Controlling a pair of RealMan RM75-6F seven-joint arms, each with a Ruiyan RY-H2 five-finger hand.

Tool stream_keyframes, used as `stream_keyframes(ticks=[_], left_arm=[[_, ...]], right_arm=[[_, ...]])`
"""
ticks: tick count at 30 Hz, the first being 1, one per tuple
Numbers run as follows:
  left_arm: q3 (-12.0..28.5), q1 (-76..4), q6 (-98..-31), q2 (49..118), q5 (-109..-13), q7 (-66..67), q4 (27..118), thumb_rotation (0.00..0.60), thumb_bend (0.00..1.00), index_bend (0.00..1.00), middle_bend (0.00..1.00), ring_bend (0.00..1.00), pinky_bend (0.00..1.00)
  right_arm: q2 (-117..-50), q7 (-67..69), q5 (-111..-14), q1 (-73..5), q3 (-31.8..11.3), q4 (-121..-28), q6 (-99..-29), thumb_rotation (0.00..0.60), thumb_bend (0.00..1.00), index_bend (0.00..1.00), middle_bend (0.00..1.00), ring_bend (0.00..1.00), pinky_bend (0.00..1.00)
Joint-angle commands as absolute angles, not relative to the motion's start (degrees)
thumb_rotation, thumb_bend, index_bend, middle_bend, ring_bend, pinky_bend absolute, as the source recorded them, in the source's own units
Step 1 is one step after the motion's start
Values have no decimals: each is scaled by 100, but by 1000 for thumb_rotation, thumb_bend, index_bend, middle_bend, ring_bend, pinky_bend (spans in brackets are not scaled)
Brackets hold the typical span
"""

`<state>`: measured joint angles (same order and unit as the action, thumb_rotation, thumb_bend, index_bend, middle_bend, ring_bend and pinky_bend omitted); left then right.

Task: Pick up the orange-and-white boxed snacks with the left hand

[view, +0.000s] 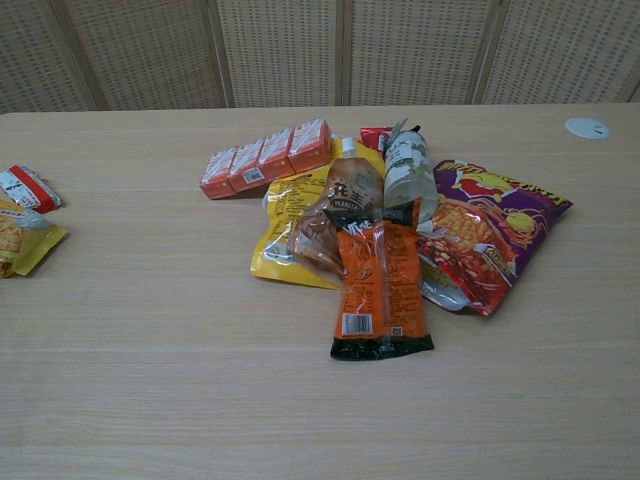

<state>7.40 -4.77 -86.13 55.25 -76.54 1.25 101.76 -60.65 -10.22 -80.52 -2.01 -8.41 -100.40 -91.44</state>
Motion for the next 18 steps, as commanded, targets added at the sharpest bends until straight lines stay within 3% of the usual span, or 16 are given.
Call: stream_keyframes(ticks=[1, 9, 18], left_arm=[[725, -483, -8593, 5534, -7666, 157, 10175, 600, 2, 44, 0, 0, 0], [764, -629, -8339, 5620, -7551, 231, 10143, 600, 1, 42, 0, 0, 0], [1562, -2054, -6850, 5782, -6741, 911, 10084, 600, 1, 0, 0, 0, 0]], right_arm=[[-6061, -1000, -8055, -202, -826, -10041, -9110, 600, 0, 0, 0, 0, 0], [-6043, -935, -8070, -205, -825, -10069, -9079, 600, 0, 0, 0, 0, 0], [-6016, -737, -7963, -249, -859, -10101, -8924, 600, 0, 0, 0, 0, 0]])
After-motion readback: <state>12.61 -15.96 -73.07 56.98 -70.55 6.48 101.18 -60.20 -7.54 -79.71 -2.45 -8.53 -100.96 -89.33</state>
